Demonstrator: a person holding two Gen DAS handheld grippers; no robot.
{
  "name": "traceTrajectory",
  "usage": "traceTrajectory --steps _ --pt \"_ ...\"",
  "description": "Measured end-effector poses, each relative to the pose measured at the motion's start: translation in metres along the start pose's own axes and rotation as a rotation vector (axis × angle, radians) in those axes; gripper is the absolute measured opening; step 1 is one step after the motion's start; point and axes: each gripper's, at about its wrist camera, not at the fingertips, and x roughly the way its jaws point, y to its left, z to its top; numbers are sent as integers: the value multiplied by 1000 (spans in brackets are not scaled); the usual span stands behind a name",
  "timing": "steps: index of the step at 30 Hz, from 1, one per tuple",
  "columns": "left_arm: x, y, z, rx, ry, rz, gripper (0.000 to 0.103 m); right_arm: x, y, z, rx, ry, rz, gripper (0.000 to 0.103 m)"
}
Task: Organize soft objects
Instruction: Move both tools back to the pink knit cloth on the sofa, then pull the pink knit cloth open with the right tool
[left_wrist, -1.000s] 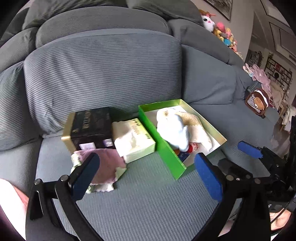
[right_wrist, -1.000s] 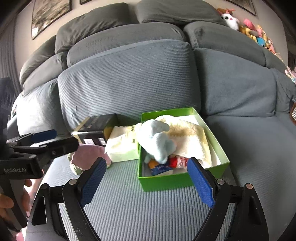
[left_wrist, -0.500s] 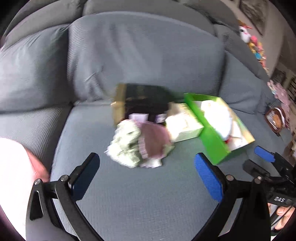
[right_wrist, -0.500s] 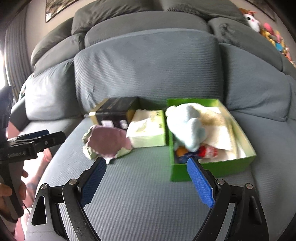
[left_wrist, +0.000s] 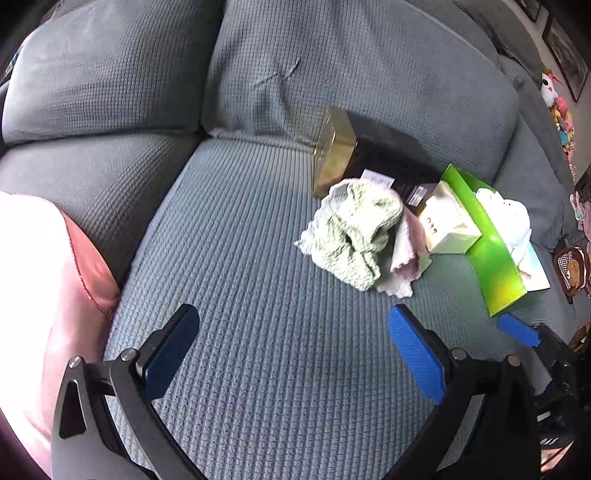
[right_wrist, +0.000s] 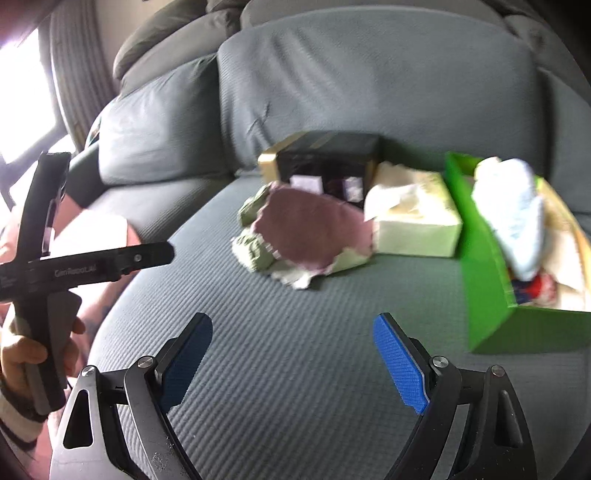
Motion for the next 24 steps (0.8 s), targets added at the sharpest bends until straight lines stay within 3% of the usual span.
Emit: traceTrajectory --steps 6,12,17,19,21,22,23,24 --pt "11 8 1 -12 19 -5 102 19 11 1 -34 -2 49 89" --pt "14 11 8 -19 10 -10 102 33 5 26 -41 -38 29 88" --pt "18 19 11 -43 7 0 102 58 13 47 -88 -33 44 74" --pt "19 24 12 -56 10 5 102 73 15 53 -94 -12 39 64" --pt "19 30 12 -66 11 10 102 85 14 57 -91 5 37 45" --pt "19 32 12 -70 12 11 102 90 12 59 -89 9 30 42" --pt "20 33 11 -73 13 10 102 93 11 60 -86 11 23 32" --pt "19 34 12 -76 14 9 102 96 8 61 -76 11 23 13"
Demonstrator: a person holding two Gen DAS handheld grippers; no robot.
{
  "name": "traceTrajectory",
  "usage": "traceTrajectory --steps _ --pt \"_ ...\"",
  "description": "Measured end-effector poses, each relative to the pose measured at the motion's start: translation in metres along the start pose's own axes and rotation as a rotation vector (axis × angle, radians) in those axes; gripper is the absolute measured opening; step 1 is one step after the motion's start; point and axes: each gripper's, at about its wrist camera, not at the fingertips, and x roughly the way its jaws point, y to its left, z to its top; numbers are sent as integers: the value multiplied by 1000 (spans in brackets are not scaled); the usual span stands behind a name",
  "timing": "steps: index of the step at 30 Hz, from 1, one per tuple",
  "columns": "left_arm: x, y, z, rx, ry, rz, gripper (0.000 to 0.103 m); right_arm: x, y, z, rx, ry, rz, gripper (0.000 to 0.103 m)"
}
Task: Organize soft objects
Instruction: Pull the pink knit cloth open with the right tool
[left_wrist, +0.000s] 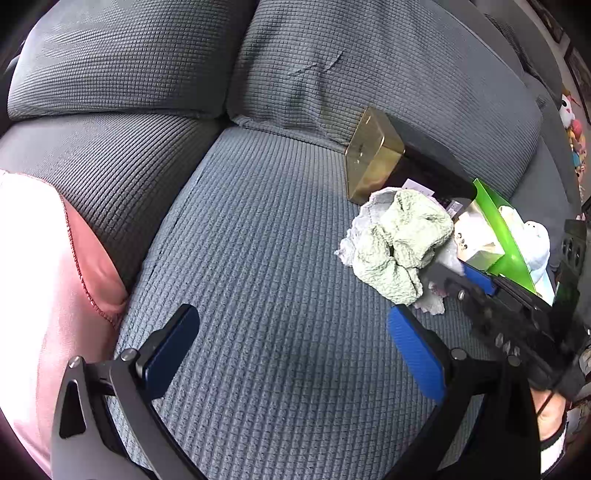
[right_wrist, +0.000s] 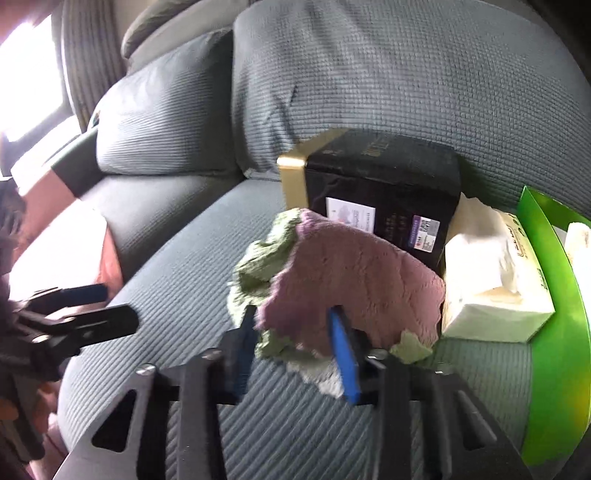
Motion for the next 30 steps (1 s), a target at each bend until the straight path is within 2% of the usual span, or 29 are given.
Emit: traceTrajectory --steps 1,2,5,10,13,20,24,30 --pt "0 0 0 -1 0 -1 102 -1 -4 1 20 -10 15 4" --pt "0 0 0 -2 -1 -4 102 -3 -7 1 38 -25 29 3" --pt "-1 -2 0 -3 -1 -16 102 -24 -15 1 58 -109 28 3" --pt "-7 -9 0 -12 -4 -57 102 -96 -14 12 7 -312 17 3" --pt "-12 -16 -2 -17 -4 -93 102 -131 -6 14 -40 -347 23 3" --pt "-26 -40 -10 10 15 -154 102 -179 17 -36 -116 -324 53 3" --pt "-28 -58 -21 25 53 -206 102 -184 11 -59 -108 -236 27 3" --pt "-16 -100 -43 72 144 -286 102 -167 2 -115 -59 -51 64 3"
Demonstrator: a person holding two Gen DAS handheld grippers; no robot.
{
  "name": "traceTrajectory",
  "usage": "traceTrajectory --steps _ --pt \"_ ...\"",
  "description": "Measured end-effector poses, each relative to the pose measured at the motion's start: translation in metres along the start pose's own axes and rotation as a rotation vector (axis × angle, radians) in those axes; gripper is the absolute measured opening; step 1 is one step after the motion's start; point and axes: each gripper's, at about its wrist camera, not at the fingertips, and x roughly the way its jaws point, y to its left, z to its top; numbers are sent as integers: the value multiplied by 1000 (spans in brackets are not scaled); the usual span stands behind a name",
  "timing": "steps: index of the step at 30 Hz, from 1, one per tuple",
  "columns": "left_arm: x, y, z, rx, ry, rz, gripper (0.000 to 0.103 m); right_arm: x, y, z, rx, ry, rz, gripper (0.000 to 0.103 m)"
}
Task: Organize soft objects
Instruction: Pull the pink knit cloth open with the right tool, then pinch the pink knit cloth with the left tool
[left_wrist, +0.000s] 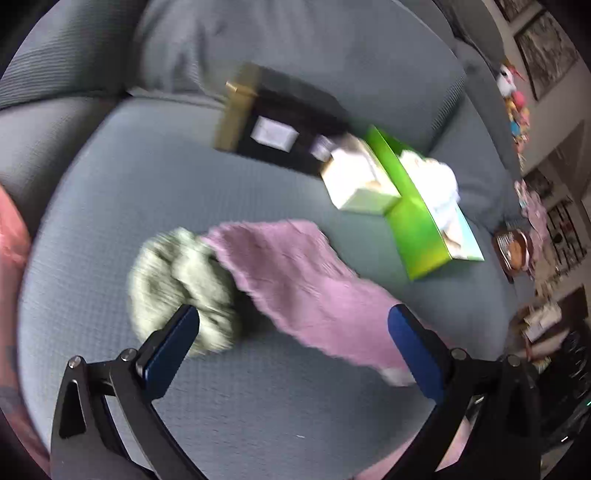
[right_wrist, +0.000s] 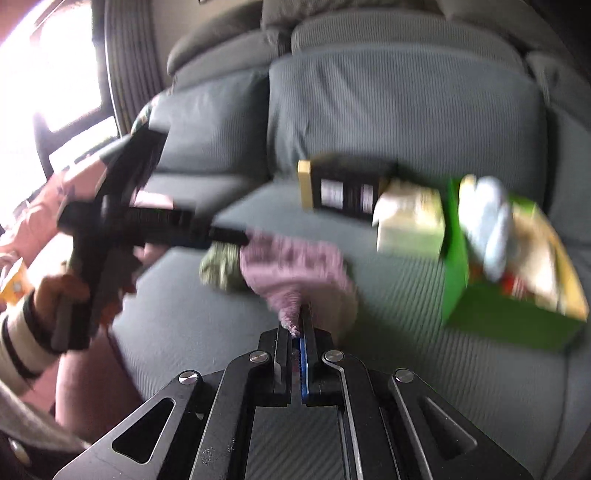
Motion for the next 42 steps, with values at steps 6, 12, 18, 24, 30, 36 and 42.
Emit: traceTrajectory --steps 6,12,18,24,30,36,42 --pt "42 -19 -8 21 88 15 102 2 -5 -38 56 69 31 3" --pt "67 -26 -7 65 110 107 101 7 -18 -50 102 90 23 3" --pt "93 -47 -11 255 158 265 101 16 -26 -51 137 106 21 16" --pt "97 -51 -22 343 144 282 100 16 -19 -59 127 126 54 65" --pt "85 -50 -28 386 114 202 68 13 -29 -51 196 91 82 66" --pt "78 -37 -24 352 118 110 22 16 -39 -39 288 43 134 66" --pt "67 -33 -28 320 91 79 12 39 -50 -25 322 37 185 66"
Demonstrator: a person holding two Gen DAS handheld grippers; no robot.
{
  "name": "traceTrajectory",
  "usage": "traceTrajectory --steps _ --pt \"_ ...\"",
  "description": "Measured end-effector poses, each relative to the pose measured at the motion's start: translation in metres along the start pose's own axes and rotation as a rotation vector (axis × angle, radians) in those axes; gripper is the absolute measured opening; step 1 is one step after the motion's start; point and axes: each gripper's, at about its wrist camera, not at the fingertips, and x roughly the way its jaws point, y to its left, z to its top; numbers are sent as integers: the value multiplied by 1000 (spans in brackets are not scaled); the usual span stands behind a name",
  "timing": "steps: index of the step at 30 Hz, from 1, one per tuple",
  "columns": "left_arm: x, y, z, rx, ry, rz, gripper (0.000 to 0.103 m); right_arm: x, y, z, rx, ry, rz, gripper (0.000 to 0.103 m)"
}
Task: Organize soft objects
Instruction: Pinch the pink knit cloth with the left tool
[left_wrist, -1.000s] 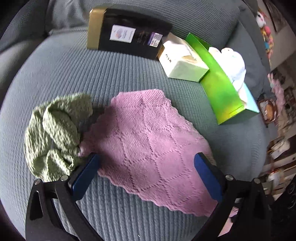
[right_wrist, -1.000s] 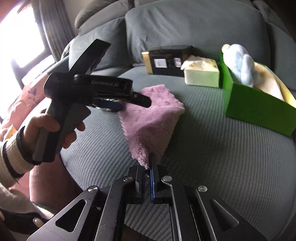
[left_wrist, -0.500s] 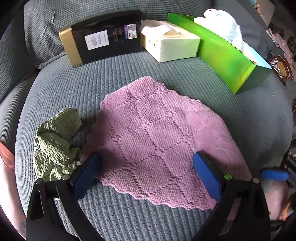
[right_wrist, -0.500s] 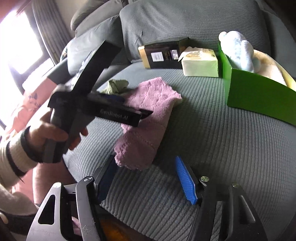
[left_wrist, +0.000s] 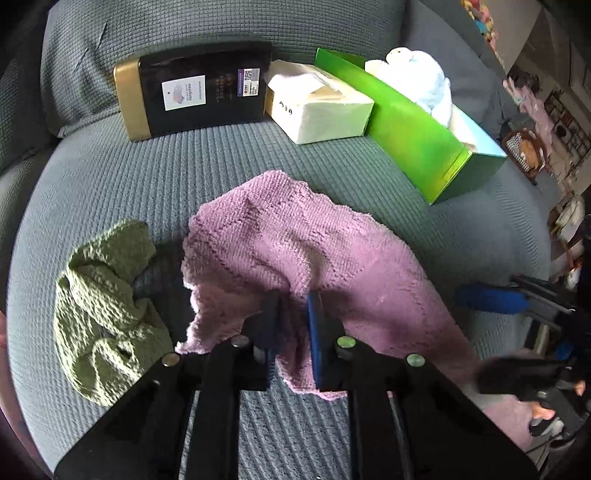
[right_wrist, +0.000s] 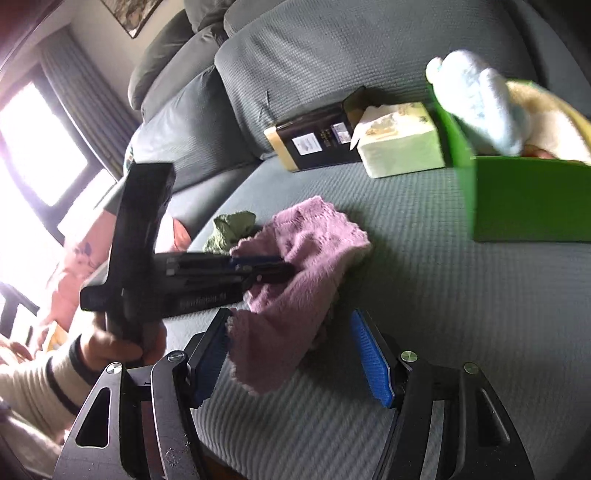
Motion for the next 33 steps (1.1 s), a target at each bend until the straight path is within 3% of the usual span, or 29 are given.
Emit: traceTrajectory --steps 3,5,7,9,12,20,33 --pt "-10 12 -7 -56 1 -58 10 16 -1 8 -22 29 7 66" --pt "-14 12 -10 -42 -1 -66 10 23 -1 12 -32 39 14 63" --pt "-18 11 -14 -40 3 -84 9 29 0 16 -37 45 16 49" --pt "-21 15 -17 -58 -1 -104 9 39 2 18 -46 67 26 27" --pt "-20 20 -16 -89 -6 -124 9 50 5 22 -65 83 -6 14" --pt "-32 25 -19 -122 -35 -168 9 45 9 22 -69 72 -34 13" --pt "-91 9 -11 -99 -164 -213 9 1 48 37 -167 -61 -23 13"
